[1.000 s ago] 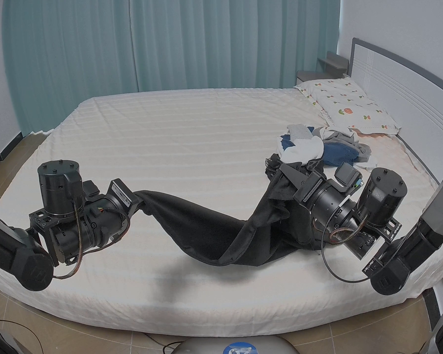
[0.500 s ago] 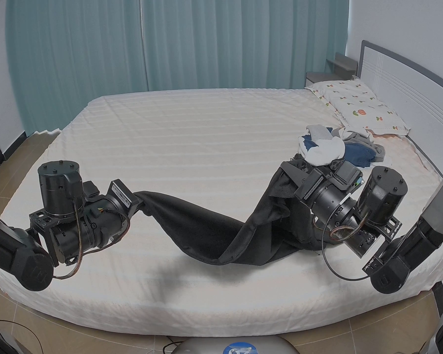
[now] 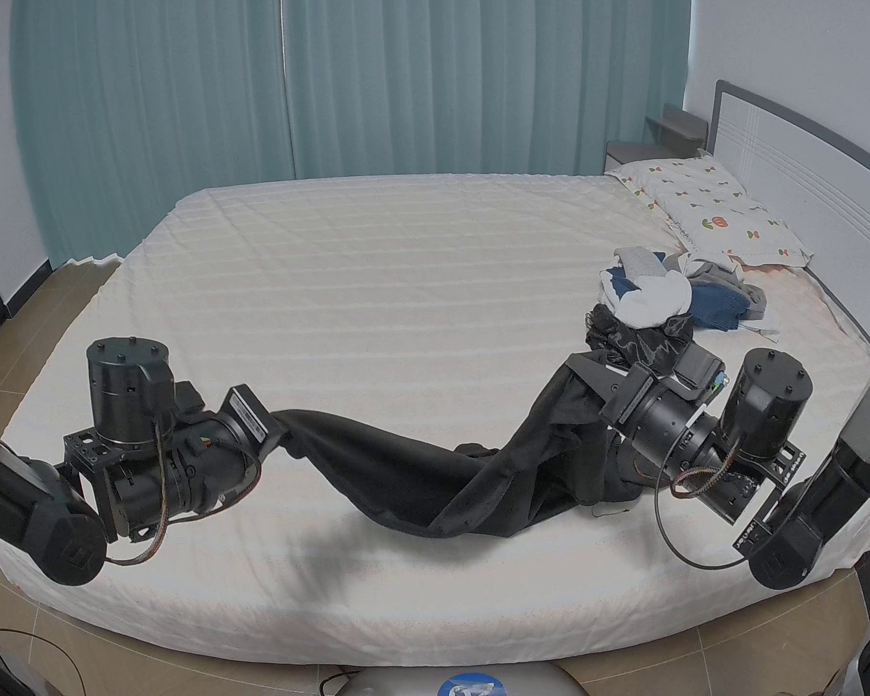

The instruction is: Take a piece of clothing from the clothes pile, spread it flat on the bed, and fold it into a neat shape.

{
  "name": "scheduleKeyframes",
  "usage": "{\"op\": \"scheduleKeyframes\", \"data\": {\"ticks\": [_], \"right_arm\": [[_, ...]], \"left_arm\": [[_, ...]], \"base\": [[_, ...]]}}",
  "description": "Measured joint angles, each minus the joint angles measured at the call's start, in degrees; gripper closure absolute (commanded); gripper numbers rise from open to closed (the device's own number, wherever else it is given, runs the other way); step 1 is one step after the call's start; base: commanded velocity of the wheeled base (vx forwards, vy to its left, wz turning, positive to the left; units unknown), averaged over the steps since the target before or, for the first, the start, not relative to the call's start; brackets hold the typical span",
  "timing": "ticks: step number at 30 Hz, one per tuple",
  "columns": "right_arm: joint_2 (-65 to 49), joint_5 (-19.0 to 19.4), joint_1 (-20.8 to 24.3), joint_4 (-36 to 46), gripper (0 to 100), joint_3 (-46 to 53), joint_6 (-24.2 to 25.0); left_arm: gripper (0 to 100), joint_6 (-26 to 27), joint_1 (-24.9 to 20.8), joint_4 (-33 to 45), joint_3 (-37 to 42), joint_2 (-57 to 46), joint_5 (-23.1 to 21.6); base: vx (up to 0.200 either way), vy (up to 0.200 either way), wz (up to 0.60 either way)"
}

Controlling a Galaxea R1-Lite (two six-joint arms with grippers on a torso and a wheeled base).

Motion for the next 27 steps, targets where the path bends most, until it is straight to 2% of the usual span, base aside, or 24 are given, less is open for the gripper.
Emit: {"op": "scheduleKeyframes", "data": {"ticks": [7,12,16,21,27], "right_arm": [[-6.5,0.9,0.83,0.15,100,5.99,-0.12],[-14.97,1.04,2.3,1.62,100,8.06,-0.26],[-23.7,1.41,3.58,6.27,100,8.03,-0.33],[-33.68,2.43,3.15,18.04,100,2.66,0.07],[-38.01,4.56,-2.55,25.73,100,-7.96,2.56]], "left_arm": [[100,2.13,-3.45,7.95,-0.07,-3.28,-0.09],[100,2.4,-5.05,13.64,-1.27,-7.61,-0.11],[100,2.46,-5.62,20.22,-4.49,-11.87,-0.3],[100,2.44,-4.25,27.73,-12.62,-16.59,-1.1],[100,2.07,-0.56,32.79,-21.69,-18.63,-1.49]], "base": [[-0.2,0.0,0.0],[0.0,0.0,0.0],[0.0,0.0,0.0],[0.0,0.0,0.0],[0.0,0.0,0.0]]}}
